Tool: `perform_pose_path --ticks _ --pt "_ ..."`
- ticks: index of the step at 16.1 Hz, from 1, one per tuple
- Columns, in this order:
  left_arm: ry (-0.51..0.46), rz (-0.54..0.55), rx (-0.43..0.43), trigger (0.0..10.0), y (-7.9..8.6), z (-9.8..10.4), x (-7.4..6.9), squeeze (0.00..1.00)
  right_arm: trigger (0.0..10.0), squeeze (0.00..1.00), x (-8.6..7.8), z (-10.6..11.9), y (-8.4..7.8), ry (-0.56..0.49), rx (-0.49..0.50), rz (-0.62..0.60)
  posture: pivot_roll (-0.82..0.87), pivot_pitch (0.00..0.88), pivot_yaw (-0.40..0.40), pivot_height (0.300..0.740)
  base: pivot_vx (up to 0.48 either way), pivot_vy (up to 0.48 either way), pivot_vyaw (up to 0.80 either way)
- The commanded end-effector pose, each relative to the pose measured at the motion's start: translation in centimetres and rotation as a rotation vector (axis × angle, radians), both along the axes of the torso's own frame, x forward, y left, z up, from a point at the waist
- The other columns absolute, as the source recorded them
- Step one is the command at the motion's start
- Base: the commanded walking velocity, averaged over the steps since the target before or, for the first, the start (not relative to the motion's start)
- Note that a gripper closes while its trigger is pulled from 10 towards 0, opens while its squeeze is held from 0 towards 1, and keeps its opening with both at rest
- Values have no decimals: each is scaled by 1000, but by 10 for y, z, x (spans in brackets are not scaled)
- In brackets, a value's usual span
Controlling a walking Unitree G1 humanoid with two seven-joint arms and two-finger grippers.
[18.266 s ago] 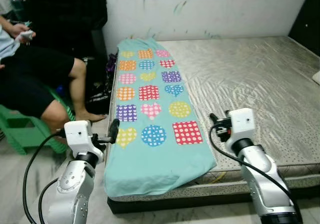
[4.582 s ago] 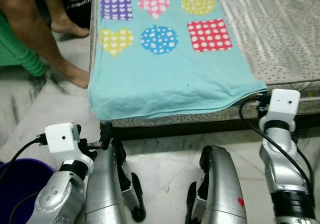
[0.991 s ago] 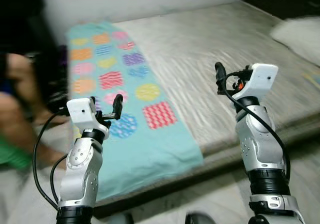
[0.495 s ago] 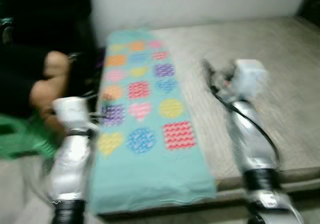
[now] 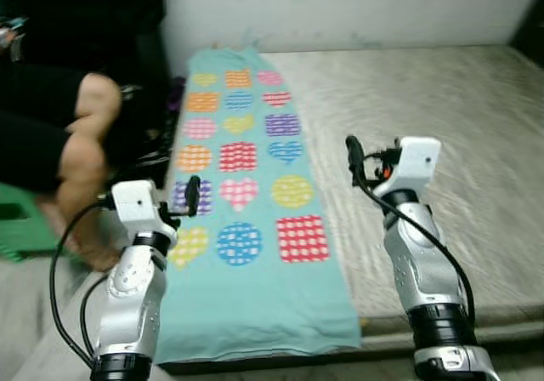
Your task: Clean up the room
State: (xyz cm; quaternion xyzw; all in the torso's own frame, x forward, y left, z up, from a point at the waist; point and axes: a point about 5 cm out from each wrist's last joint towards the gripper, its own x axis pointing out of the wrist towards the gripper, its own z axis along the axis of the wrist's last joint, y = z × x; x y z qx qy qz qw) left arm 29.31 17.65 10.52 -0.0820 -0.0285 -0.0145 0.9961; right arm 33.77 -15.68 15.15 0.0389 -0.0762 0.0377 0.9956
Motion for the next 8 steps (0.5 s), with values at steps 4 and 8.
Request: perform_pose_path --ticks 4,8 --pt "111 57 66 10000 28 -35 -26 0 10000 0 -23 -39 10 102 -63 73 -59 0 23 740 0 0 0" --pt "265 89 96 10000 57 -66 -68 0 10000 0 -58 -75 -13 265 -163 63 -58 0 17 740 0 0 0"
